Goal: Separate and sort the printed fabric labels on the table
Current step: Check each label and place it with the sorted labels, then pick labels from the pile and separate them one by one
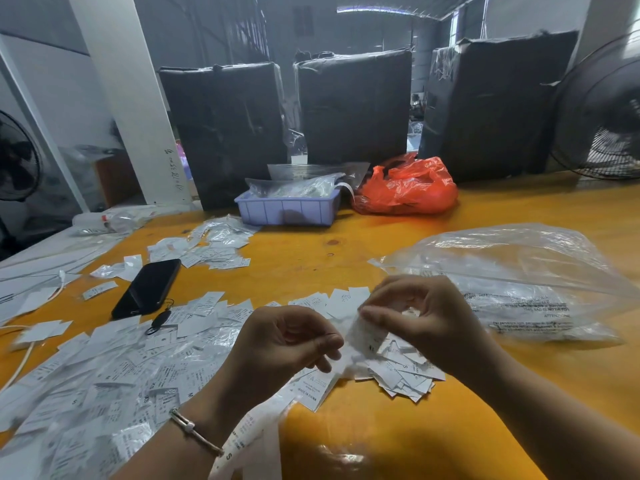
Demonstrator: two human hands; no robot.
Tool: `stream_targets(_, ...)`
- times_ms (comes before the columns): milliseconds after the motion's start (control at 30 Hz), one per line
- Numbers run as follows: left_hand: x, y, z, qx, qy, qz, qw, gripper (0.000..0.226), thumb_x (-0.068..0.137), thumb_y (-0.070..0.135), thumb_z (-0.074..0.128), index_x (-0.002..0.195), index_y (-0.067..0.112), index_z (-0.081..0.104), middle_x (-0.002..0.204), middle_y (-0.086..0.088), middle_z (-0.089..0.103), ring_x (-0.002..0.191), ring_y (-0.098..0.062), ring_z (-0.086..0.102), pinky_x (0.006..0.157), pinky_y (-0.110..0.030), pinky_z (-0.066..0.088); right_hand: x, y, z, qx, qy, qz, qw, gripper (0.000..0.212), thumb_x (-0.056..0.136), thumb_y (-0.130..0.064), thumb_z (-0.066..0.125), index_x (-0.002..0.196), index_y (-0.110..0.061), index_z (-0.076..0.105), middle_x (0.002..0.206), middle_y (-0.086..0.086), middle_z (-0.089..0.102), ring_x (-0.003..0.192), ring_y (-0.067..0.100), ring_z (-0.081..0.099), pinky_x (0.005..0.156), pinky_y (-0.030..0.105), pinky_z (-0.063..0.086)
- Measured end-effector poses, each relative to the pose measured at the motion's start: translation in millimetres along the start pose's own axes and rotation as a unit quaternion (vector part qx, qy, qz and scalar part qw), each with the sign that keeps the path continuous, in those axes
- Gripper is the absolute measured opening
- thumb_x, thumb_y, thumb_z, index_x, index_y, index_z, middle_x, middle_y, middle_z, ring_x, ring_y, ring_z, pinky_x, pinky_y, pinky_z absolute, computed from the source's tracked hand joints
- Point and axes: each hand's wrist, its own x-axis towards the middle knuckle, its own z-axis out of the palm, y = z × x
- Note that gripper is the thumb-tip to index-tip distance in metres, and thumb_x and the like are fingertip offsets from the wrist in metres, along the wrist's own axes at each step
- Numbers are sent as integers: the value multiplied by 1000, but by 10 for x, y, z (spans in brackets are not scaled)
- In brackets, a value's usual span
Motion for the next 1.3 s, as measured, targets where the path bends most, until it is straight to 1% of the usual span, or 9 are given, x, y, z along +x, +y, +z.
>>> stream_targets(133,4,8,-7,1,-7,6,1000,16,77,21,74,84,7,75,73,-6,74,62,-22,72,57,-23,56,4,-93,-108,43,132,-60,989,36,77,11,69,97,-20,72,88,2,72,84,15,68,75,26,55)
stream_targets(233,0,12,3,-9,-15,8,1000,16,76,21,75,85,7,75,73,-7,74,62,-22,72,57,-23,56,-16,-158,-109,50,148,-107,982,51,74,4,73,116,-22,61,87,4,71,83,13,69,77,20,55)
stream_targets(300,-1,15,8,-9,-19,10,1000,14,77,20,75,84,8,75,74,-6,74,62,-21,71,58,-22,56,-29,-182,-78,64,144,-114,981,52,73,-3,74,120,-20,60,87,2,72,84,14,70,78,22,55)
stream_targets(467,4,24,22,-9,-24,10,1000,13,76,17,75,84,6,75,73,-7,74,62,-22,71,57,-24,56,-56,-183,-9,1,151,-131,980,42,74,-12,74,113,-24,63,92,-8,73,86,5,70,78,18,54)
stream_targets(600,2,31,43,-19,-19,7,1000,18,74,14,76,83,-1,74,72,-12,73,59,-25,71,57,-26,57,-65,-150,23,-15,140,-129,982,36,75,-8,76,107,-21,68,91,-10,74,85,2,70,75,17,54)
stream_targets(800,-1,29,20,-4,-19,7,1000,17,78,17,71,88,4,75,74,-8,75,61,-22,72,56,-25,57,-73,-112,6,-68,106,-135,983,30,74,-6,79,100,-20,71,85,-10,74,76,11,70,66,40,55)
stream_targets(867,1,20,15,0,-25,2,1000,16,79,19,71,89,6,75,74,-8,75,61,-21,72,56,-26,57,-61,-104,-14,-69,100,-128,984,30,74,-6,79,99,-20,72,84,-10,74,76,15,70,65,42,53)
stream_targets(1167,1,-10,24,13,-37,-23,999,12,81,23,70,84,13,75,73,-6,74,61,-22,71,56,-28,56,-40,-54,24,-74,46,-116,989,30,74,-3,79,95,-23,72,83,-14,73,77,5,68,61,23,50)
stream_targets(1300,6,-17,20,27,-42,-32,998,15,82,23,69,86,10,75,74,-5,75,62,-21,71,56,-30,56,-31,-34,13,-79,77,-113,987,33,74,-2,79,93,-28,71,83,-16,72,74,5,65,57,17,46)
